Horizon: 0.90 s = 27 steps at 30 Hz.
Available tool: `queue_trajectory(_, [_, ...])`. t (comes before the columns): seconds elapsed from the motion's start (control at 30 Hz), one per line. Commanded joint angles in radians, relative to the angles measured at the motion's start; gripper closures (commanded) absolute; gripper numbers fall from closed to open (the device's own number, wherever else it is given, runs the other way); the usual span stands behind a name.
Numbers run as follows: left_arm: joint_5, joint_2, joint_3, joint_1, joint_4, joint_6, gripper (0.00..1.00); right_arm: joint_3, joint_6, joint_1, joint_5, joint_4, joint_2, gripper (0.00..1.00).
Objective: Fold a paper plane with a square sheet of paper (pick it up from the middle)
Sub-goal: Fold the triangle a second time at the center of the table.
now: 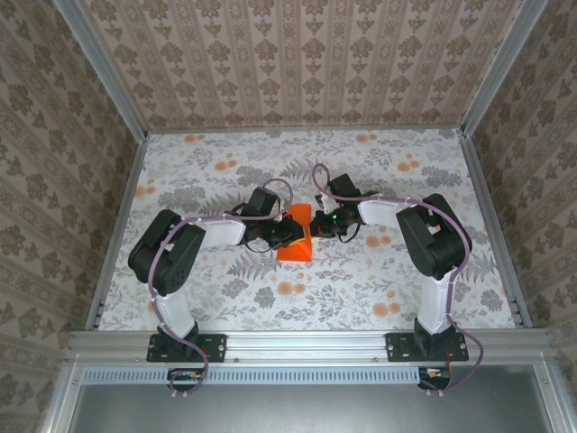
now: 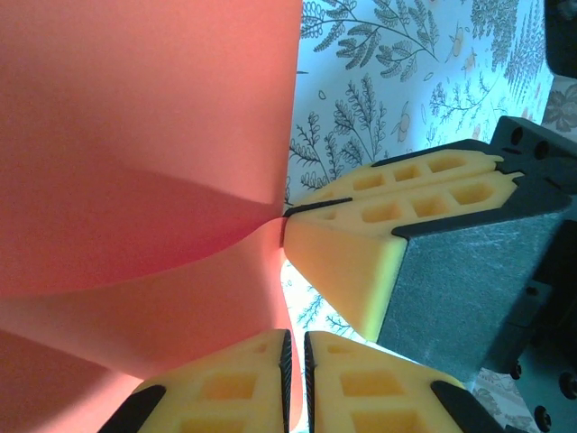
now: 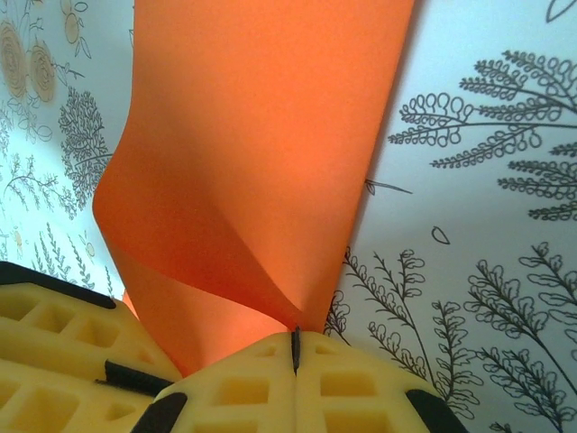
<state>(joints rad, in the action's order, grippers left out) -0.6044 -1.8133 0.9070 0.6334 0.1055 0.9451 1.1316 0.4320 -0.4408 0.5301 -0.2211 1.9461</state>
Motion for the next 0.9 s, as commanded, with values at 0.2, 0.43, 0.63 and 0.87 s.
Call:
queue_trajectory(0.2, [-0.011,-0.031,0.017,0.003,-0.017,-0.019,0.85,0.025,-0.027,0.005,0.014,-0.031,0.018,0.97])
queue_trajectory(0.43, [-0.009,-0.037,0.013,0.003,-0.018,-0.017,0.85,0.028,-0.026,0.005,0.021,-0.03,0.025,0.97])
queue_trajectory(0.63, [-0.005,-0.046,0.011,0.003,-0.029,-0.012,0.86,0.035,-0.028,0.005,0.022,-0.033,0.033,0.97])
queue_trajectory(0.87, [-0.005,-0.052,0.009,0.003,-0.03,-0.008,0.86,0.039,-0.027,0.005,0.024,-0.036,0.037,0.97])
